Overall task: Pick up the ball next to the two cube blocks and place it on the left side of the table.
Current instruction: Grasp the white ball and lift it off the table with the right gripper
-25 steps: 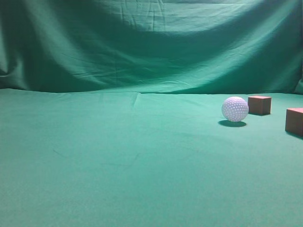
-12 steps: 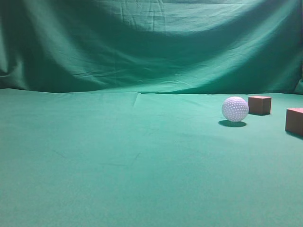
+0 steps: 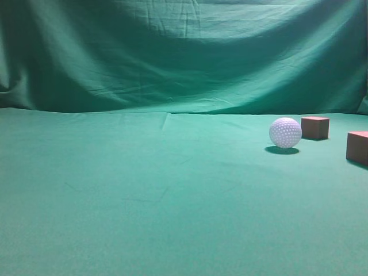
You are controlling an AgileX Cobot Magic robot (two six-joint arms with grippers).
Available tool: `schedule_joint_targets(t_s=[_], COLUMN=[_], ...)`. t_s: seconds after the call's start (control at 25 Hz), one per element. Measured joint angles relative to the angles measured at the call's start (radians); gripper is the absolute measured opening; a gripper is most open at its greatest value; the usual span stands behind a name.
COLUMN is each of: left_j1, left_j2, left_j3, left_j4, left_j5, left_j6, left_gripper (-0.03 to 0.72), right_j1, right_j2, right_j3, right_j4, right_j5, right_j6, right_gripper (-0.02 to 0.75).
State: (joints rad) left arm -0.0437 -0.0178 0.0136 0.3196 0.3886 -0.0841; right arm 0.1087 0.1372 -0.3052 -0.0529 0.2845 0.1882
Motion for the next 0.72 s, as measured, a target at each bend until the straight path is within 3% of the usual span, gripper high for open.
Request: schedule_joint_targets(t_s=[0.2,0.32,0.52,0.72], left_j1=[0.0,0.0,0.0,0.0], left_j2=[0.0,0.0,0.0,0.0], left_j3=[0.0,0.0,0.0,0.0], left_j4=[0.0,0.0,0.0,0.0], left_j5=[0.0,0.0,0.0,0.0], left_j6=[0.0,0.0,0.0,0.0], left_gripper=[0.0,0.0,0.0,0.0], right_j1=[0.0,0.0,0.01,0.129], right_j2=[0.295,0.47,0.707,0.913], right_j3=[-0.177,-0.268,-0.387,-0.493], right_j4=[0.087,0.197,0.465,0.502], right_j5=[0.277,0.416,0.497,0.512], right_j6=[-0.002,-0.131,-0.495,-0.642], right_gripper=[0.0,0.0,0.0,0.0])
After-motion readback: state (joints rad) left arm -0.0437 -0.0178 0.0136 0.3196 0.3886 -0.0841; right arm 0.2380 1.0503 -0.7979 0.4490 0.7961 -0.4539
